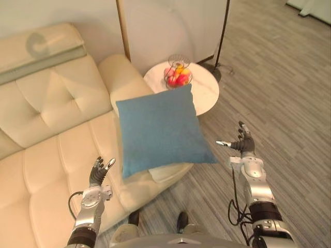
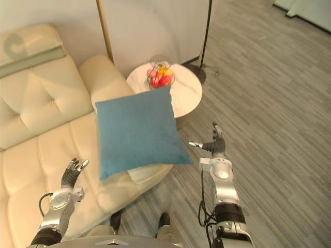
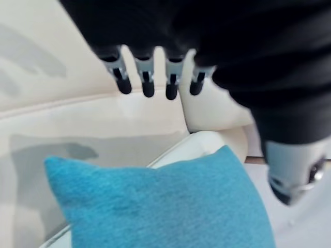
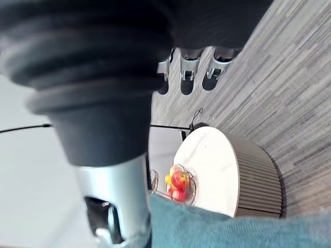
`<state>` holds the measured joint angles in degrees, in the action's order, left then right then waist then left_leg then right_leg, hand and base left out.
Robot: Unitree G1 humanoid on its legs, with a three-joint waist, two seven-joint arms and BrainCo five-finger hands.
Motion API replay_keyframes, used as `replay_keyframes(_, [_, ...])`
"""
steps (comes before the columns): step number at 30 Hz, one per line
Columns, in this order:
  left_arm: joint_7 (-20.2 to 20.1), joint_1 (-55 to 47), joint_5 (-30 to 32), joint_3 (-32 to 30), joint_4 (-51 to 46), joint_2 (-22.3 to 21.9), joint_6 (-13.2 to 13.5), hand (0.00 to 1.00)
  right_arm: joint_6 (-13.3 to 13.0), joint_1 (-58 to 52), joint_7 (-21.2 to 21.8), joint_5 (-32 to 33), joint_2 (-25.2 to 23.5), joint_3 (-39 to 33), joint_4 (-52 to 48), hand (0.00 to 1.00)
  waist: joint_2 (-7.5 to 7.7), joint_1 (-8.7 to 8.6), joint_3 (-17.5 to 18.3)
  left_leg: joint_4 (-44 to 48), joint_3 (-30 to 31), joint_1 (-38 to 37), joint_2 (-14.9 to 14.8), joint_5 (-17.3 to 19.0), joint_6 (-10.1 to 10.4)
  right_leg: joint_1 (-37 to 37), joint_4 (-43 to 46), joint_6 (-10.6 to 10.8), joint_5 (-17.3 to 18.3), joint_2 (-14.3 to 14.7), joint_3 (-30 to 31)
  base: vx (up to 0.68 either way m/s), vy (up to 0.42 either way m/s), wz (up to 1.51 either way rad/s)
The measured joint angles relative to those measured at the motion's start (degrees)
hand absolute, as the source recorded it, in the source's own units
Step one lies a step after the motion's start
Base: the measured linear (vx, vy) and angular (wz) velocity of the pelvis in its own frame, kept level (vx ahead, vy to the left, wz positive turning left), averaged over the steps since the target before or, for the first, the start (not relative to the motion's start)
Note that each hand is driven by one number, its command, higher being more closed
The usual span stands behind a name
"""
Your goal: Pick up cushions and gather them together orderly.
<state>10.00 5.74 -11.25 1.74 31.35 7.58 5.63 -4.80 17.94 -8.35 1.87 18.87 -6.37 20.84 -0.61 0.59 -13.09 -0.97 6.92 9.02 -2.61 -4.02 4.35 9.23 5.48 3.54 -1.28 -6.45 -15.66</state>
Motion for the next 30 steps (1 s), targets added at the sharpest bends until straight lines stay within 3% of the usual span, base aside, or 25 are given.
replay_keyframes(15, [4.5,24.4,0.2,3.1,11.6,1.7,-0.1,0.0,1.6,22.9,-5.4,5.7,2.1,5.5,14.5,0.0,-1.05,0.31,-10.2,-0.3,0.1,9.9,0.1,-5.2,0.9,14.4,8.7,-1.1,-0.2,-1.2,1.0,-0.09,-0.023,0.0])
replay_keyframes(22, [4.8,35.3,0.2,5.2,18.8,3.2,-0.5,0.0,1.7,31.4,-6.0,6.9,2.5,9.5,18.7,0.0,-0.96,0.29,-10.7,-2.4,-0.2,14.8,-0.4,-7.9,1.2,21.0,10.4,-1.9,-0.8,-1.1,1.3,-0.08,-0.057,-0.03])
replay_keyframes(23, [4.8,36.7,0.2,5.3,19.3,3.2,-0.7,0.0,1.8,32.2,-6.1,6.9,2.5,10.0,18.7,1.0,-1.03,0.2,-11.6,-2.5,-0.2,15.0,-0.5,-8.0,1.3,21.3,10.6,-1.9,-0.8,-1.2,1.3,-0.05,-0.065,0.01])
replay_keyframes(24, [4.8,37.4,0.2,5.8,19.3,3.2,-0.7,1.0,1.7,32.6,-6.1,6.9,2.6,10.6,18.7,1.0,-0.99,0.26,-11.8,-2.5,-0.2,15.5,-0.6,-8.0,1.3,22.2,11.1,-1.9,-0.8,-1.2,1.3,-0.05,-0.082,0.0])
replay_keyframes(30, [4.8,40.3,0.3,7.5,18.7,3.6,-0.7,1.0,1.7,34.5,-5.8,6.8,3.7,13.3,18.1,1.0,-0.99,0.25,-11.8,-3.4,-1.1,19.1,-1.4,-9.2,1.6,26.2,12.1,-2.1,-0.8,-1.4,0.7,-0.01,-0.064,0.02])
